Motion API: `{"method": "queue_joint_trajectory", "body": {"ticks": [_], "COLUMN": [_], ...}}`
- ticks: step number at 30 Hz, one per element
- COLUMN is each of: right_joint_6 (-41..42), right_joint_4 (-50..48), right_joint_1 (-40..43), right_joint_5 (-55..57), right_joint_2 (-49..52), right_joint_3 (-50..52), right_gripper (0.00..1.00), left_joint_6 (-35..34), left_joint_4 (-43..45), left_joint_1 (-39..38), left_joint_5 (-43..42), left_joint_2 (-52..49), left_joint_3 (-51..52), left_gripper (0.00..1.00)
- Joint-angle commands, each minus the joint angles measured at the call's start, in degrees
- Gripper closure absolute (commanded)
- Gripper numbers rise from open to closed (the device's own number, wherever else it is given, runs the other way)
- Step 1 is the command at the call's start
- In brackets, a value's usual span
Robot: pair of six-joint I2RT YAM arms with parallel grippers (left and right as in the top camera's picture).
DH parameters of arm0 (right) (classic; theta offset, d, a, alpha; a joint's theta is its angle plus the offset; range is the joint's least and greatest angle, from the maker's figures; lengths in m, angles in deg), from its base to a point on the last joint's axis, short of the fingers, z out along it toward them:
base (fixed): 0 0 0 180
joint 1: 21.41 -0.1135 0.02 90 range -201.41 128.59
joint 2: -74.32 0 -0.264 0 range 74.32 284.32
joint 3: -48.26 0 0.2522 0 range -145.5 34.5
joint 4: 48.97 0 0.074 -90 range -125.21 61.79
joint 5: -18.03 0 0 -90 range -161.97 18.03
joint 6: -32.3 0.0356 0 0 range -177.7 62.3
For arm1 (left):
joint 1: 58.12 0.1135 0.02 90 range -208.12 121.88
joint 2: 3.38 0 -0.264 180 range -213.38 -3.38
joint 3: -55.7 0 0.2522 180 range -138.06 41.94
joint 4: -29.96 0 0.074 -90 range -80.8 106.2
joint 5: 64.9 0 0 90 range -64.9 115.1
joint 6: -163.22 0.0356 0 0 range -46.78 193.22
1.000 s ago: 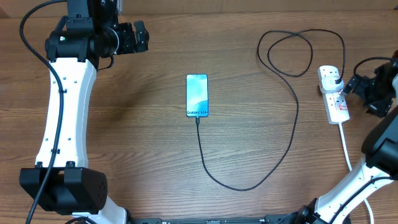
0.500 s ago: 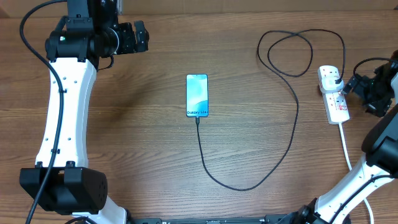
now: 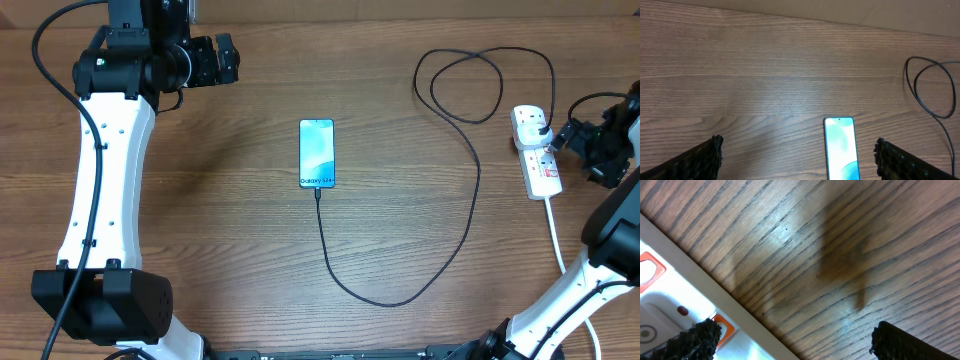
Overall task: Plug charger to phone and switch on socket
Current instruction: 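Press the power strip switch down with the right gripper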
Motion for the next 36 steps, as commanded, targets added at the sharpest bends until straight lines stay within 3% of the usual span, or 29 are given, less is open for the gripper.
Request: {"method": "queue_joint_trajectory", "body": {"ticks": [1,36], "right_joint_6": [-0.44,-1.36], "right_joint_4": [0.5,5.29], "right_joint_1": [-1.29,-0.85], "right_joint_5": [-2.8,-3.69], "right_joint_2": [1.51,0.96], "right_joint_3": [-0.28,-3.04], "right_gripper": [0.0,0.0], "left_joint_6": [0.04,0.04], "left_joint_4": [0.04,0.04], "left_joint_1": [-0.24,-0.24], "left_joint_5": [0.57,0.57], "left_joint_2": [-0.09,-0.09], "left_joint_3": [0.07,0.07], "left_gripper": [0.0,0.0]}}
